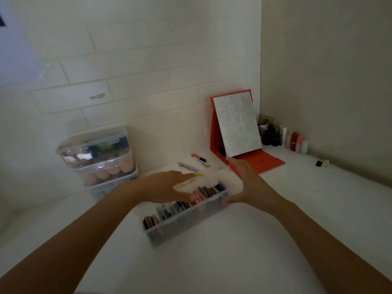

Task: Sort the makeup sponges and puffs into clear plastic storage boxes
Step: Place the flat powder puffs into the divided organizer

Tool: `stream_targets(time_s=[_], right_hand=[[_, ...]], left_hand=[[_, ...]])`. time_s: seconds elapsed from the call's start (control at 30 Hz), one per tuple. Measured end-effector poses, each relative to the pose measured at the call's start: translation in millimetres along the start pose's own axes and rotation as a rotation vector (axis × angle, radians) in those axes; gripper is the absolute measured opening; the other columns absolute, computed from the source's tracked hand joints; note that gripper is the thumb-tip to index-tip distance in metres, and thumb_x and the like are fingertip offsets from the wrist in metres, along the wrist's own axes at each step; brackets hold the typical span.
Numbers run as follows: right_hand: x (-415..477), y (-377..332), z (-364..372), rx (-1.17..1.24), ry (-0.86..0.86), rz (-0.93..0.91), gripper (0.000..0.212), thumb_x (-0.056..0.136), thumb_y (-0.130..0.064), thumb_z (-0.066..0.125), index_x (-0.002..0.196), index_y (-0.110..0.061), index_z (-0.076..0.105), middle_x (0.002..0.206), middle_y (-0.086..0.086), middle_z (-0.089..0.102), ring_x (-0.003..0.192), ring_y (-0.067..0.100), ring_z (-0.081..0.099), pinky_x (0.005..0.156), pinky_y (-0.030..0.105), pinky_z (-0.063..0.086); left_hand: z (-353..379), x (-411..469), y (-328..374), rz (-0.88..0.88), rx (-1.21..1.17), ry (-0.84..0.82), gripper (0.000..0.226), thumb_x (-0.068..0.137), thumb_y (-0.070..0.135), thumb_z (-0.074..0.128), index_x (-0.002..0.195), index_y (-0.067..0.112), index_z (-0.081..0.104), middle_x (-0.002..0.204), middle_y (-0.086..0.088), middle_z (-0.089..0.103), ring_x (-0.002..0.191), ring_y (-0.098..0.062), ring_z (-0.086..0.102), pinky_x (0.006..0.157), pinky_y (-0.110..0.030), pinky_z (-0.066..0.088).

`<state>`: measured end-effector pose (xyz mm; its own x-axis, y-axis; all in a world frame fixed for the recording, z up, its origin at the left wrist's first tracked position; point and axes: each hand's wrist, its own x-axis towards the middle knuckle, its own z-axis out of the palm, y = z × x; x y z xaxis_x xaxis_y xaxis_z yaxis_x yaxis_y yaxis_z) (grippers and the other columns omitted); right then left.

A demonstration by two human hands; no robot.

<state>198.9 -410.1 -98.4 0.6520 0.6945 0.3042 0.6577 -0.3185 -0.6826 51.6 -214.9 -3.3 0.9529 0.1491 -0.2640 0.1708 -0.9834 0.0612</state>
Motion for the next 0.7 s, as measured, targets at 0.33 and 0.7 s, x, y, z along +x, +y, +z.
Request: stream_targets(time_s=[0.33,0.7], right_hand=[[-1.9,-18.2,14.2,-0.282,-0.289,-0.181,0.071,0.082,-0.050,0.062,0.131,-0.055,0.011,0.154,-0.021,0.007,0.140,0.000,-0.004,0.113,0.027,0.002],[-0.4,-18.2,7.7,-0.153,-0.285,-0.177,0.054,0.089,-0.036,0.060,0.138,-0.045,0.038,0.151,-0.022,0.022,0.137,-0.001,0.027,0.114,0.029,0.021]], left_hand=[[65.8,-8.6,-30.1,-0.206,-0.013,0.044,0.120,0.047,0.096,0.022,0.143,0.037,-0.021,0.155,0.001,-0.021,0.144,-0.027,-0.013,0.113,-0.058,-0.005],[48.6,-23.6,-39.3,-0.197,-0.174,-0.048,0.119,0.054,0.081,0.059,0.146,0.038,-0.004,0.147,-0.003,0.021,0.133,-0.025,0.026,0.109,-0.044,0.033]])
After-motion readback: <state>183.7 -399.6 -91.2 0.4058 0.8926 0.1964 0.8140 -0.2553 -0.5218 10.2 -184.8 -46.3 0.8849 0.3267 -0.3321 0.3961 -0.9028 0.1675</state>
